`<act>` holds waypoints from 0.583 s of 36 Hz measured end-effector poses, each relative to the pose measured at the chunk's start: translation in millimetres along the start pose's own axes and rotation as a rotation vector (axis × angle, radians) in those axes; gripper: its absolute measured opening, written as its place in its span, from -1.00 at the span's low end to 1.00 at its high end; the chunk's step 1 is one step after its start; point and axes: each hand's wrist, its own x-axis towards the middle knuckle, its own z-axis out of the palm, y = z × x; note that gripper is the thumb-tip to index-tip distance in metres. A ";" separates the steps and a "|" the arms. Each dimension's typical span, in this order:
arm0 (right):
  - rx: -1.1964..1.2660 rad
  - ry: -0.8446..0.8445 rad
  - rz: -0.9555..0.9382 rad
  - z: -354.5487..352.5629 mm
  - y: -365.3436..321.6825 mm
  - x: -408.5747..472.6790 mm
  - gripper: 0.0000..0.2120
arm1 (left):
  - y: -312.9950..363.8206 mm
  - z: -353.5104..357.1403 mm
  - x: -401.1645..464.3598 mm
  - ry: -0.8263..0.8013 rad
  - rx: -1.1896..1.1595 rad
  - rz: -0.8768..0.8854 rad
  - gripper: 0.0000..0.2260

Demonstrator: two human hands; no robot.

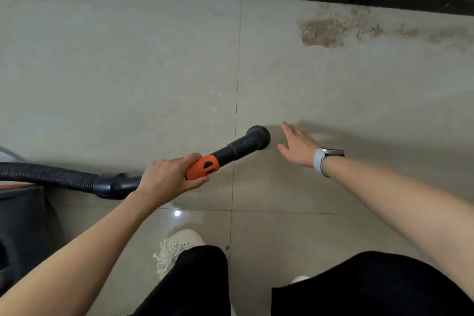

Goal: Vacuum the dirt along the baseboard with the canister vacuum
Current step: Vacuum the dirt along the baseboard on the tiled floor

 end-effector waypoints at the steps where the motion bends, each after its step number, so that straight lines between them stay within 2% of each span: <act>1: 0.007 -0.026 0.036 8.9 4.3 -2.5 -0.29 | 2.1 1.5 -5.1 -0.002 0.005 0.007 -0.53; 4: -0.114 -0.098 0.043 35.5 15.3 -14.9 -0.14 | 4.9 3.9 -22.0 -0.013 0.038 -0.003 -0.52; 8: -0.171 -0.086 0.001 50.3 23.2 -24.3 -0.03 | 7.5 2.2 -33.7 -0.034 0.111 -0.029 -0.49; 12: -0.240 -0.059 -0.012 54.6 27.2 -24.9 0.03 | 18.3 -2.4 -36.1 -0.034 0.166 -0.064 -0.51; 21: -0.186 -0.099 -0.056 54.9 38.3 -18.4 0.11 | 15.3 0.8 -20.6 0.029 0.119 -0.092 -0.50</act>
